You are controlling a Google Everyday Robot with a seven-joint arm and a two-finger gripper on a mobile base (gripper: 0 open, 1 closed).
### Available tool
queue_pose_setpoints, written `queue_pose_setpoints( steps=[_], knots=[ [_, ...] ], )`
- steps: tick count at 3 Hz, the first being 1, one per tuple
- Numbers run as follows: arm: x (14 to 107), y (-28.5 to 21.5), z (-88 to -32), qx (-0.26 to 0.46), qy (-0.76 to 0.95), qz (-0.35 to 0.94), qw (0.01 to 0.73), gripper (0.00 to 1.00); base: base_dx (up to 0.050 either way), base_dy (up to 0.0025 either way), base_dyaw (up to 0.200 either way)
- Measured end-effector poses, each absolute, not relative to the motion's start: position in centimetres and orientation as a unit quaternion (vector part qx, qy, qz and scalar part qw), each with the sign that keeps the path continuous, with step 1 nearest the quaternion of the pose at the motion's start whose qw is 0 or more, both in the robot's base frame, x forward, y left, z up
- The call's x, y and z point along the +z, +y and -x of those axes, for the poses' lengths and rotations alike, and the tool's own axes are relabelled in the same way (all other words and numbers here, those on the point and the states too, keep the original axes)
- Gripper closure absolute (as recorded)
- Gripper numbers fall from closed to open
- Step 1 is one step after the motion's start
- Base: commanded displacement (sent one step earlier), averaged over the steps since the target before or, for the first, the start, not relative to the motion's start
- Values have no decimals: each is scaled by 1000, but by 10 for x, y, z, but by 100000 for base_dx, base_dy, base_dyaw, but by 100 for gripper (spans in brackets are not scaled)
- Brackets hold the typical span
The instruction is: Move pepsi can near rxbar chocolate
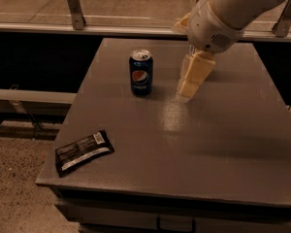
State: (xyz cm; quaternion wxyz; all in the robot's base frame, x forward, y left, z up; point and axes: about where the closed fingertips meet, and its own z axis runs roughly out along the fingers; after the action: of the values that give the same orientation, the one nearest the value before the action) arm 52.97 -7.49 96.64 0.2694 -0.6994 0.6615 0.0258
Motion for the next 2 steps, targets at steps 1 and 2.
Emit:
queue_pose_setpoints(
  steps=[1, 2],
  knots=[
    [957, -66, -550, 71, 643, 714, 268, 0, 0, 0, 0],
    [947, -56, -569, 90, 633, 720, 268, 0, 0, 0, 0]
  ],
)
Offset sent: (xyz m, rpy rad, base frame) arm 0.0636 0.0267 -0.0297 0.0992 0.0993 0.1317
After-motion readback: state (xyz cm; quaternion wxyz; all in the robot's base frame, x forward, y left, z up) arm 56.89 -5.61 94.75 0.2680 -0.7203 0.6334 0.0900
